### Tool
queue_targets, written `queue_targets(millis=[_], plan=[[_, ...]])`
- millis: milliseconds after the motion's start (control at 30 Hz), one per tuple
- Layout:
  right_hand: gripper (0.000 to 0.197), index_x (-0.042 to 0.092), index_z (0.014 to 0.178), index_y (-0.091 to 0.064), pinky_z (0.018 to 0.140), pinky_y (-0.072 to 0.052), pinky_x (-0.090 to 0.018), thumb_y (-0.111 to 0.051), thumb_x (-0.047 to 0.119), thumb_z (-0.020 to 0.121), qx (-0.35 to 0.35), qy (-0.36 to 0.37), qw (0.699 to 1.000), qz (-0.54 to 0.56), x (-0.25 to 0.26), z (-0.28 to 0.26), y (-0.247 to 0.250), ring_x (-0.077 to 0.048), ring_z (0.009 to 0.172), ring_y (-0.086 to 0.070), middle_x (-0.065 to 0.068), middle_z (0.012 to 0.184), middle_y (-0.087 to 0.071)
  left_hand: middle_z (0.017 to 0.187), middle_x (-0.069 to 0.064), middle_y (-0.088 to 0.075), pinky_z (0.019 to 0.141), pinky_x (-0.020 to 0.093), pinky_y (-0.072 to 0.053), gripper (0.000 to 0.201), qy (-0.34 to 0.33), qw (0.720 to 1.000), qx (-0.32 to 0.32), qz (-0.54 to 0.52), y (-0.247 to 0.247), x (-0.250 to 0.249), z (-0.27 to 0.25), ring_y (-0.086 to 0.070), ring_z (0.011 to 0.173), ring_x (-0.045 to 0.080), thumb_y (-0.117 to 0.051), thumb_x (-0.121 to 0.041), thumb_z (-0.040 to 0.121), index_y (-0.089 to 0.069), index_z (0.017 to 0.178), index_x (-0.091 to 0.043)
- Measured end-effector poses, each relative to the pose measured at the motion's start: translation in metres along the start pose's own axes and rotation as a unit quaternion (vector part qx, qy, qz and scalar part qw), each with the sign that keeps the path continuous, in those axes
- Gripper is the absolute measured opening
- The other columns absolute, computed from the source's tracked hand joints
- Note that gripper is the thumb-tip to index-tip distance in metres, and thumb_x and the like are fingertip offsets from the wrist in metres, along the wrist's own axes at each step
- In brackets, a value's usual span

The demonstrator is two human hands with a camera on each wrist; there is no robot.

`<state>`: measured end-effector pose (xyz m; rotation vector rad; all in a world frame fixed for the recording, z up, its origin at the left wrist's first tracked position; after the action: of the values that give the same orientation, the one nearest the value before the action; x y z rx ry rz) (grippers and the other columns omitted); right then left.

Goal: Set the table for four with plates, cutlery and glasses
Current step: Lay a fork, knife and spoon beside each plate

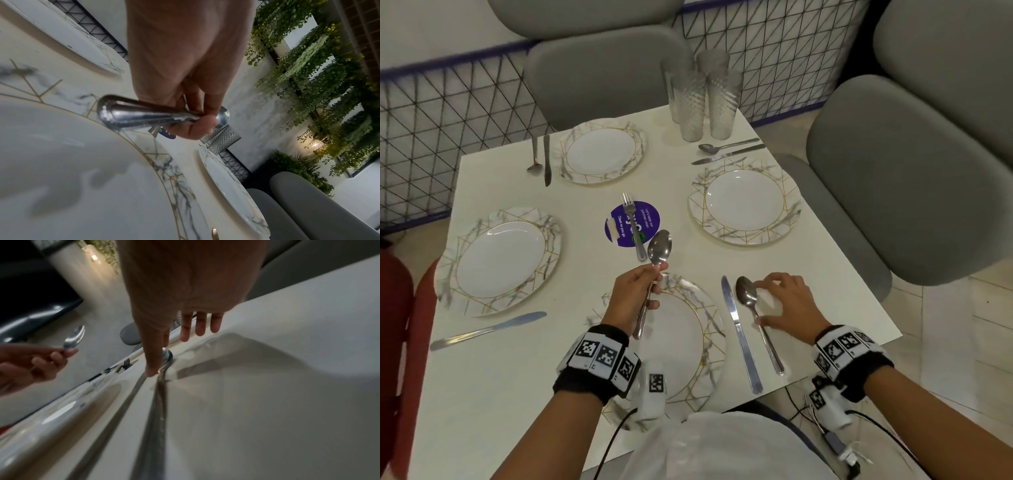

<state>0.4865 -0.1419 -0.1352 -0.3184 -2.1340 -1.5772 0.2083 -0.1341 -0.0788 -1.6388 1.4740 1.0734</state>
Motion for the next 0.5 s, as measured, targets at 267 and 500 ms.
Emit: queue_targets(millis=[267,500], plan=[[0.070,0.052,0.123,-0.039,0.105,-0.022,-0.045,-0.022,0.087,0.065,0.042,0.090,0.993,-0.070,-0.020,-0.027,-0.017,-0.032,0.126,-0.036,0.001,0.141,-0.042,0.074,-0.003,-0.054,0.045,0.017,-0.041,0.020,0.013,1.000,0.003,-0.007,-0.004,0.003,-0.002,-0.046,0.062,0.009,-0.052,-0.014,0.093,-0.069,0.103,-0.011],[0.067,0.055,0.122,-0.042,0.107,-0.021,-0.043,-0.022,0.088,0.067,0.024,0.080,0.995,-0.058,-0.023,-0.028,-0.024,-0.030,0.128,-0.034,0.006,0.141,-0.041,0.075,-0.004,-0.055,0.047,0.018,-0.041,0.021,0.013,1.000,0.000,0.002,-0.001,0.004,-0.004,-0.047,0.064,0.009,-0.051,-0.016,0.094,-0.068,0.105,-0.011]])
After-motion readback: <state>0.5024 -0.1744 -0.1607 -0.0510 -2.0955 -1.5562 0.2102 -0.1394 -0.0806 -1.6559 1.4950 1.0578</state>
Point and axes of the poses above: each hand's wrist, its own z-axis towards the middle knuckle, its own y-axis out of the back of the hand, x = y × z, the point moved 5 cm from there along z, towards the middle knuckle
